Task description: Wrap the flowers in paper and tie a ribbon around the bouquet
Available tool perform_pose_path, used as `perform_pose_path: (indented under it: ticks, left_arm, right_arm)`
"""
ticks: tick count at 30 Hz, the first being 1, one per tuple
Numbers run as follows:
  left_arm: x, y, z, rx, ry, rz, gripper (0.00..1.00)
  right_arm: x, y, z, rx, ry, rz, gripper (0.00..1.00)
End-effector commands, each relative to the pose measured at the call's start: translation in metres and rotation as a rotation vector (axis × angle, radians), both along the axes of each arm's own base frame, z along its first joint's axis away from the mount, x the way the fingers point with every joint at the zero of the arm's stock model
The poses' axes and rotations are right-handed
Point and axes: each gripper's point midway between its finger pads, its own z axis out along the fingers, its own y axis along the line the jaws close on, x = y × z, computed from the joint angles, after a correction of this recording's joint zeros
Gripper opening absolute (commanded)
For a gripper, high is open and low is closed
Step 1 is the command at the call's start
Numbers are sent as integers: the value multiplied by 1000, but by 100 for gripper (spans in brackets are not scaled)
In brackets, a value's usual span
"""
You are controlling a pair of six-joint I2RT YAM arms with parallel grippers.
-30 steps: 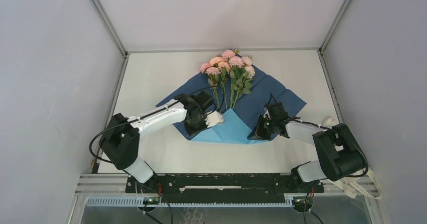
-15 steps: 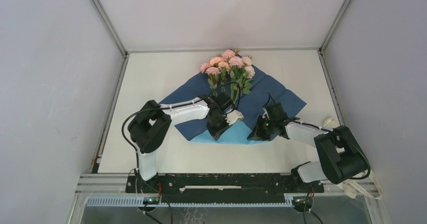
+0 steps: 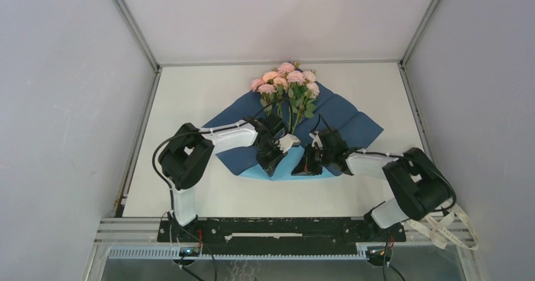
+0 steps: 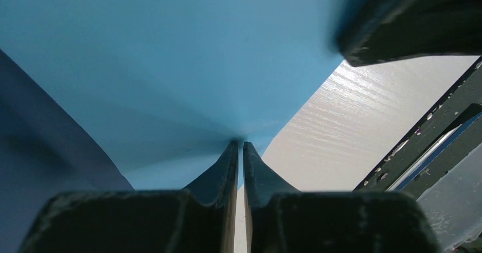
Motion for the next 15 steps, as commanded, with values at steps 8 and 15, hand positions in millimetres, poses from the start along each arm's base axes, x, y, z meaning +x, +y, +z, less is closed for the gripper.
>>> perform_pose_path:
  ticks: [8,15]
  left_arm:
    - [-1,20,-16,77,-24,11,12]
    - [4,20,-14,83,-49,13,12]
  right_arm:
    - [4,-56,-31,-132,105,-245,0]
    - [-26,-113,-47,-203,186,-405,0]
